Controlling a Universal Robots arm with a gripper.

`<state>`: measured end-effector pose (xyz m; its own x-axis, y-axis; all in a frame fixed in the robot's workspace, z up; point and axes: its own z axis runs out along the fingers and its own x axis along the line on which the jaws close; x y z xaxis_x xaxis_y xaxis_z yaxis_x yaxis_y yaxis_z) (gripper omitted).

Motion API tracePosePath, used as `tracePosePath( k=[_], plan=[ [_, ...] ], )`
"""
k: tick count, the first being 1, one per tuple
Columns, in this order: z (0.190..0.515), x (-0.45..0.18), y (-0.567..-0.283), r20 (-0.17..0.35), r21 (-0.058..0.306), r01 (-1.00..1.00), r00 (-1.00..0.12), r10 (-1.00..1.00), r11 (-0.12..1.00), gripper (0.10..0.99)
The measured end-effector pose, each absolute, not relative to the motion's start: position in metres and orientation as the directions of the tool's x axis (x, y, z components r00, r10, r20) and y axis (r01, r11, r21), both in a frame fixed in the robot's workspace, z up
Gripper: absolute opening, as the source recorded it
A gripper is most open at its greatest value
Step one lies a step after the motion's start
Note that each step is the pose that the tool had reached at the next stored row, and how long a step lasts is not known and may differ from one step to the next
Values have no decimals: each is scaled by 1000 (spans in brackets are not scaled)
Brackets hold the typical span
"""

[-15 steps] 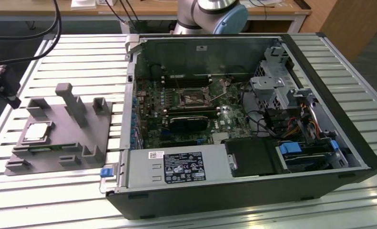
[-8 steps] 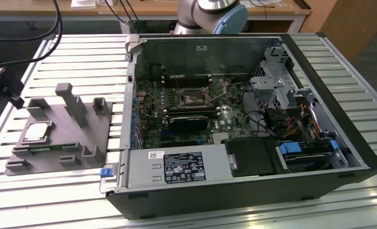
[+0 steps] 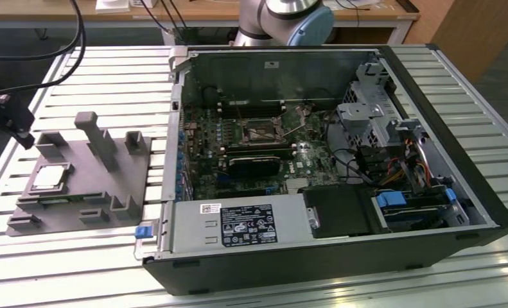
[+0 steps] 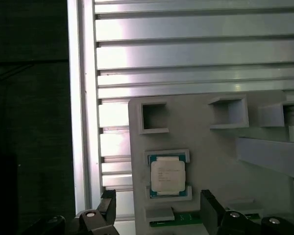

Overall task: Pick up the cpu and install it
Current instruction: 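Pick up the cpu and move it towards the insertion slot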

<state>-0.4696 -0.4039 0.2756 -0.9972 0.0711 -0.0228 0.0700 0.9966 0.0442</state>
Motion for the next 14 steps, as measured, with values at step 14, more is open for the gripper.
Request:
tracePosePath(
  k=[14],
  plan=[
    [254,-461,-405,-23,44,69,-997,70,997,776]
  ],
)
